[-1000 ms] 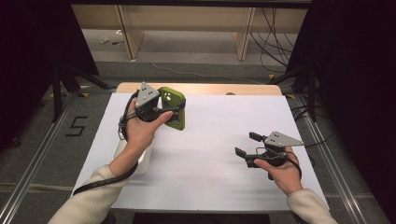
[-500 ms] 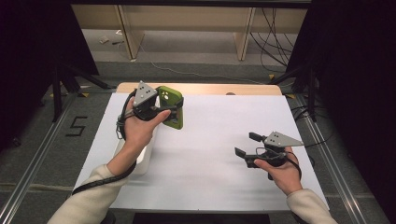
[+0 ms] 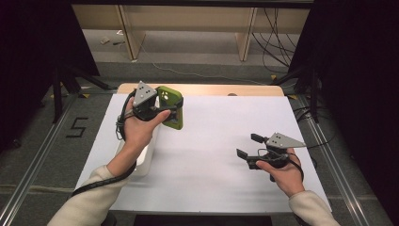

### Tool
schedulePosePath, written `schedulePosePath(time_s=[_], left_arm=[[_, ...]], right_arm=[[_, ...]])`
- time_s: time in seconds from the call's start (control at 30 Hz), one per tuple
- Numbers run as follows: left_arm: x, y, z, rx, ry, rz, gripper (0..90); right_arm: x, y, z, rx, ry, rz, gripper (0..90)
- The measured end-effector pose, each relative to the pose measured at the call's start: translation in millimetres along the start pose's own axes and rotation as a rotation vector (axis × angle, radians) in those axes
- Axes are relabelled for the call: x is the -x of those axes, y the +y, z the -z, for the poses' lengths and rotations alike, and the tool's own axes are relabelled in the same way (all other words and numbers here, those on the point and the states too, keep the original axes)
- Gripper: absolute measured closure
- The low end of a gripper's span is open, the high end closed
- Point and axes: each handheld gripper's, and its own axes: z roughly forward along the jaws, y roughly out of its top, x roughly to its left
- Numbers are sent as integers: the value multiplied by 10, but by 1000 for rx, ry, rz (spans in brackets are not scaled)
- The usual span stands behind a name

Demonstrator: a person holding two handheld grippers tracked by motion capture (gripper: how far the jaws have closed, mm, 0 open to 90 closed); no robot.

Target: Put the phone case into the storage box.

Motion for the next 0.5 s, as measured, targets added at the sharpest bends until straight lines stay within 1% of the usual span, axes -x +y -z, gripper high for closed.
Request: schedulePosePath(time_s=[0.17,0.5], left_arm=[[-21,6,8,3,7,3,166],[-56,22,27,7,18,-3,167]], right_arm=[[-1,1,-1,2,1,1,160],[-2,2,-2,2,1,0,160]])
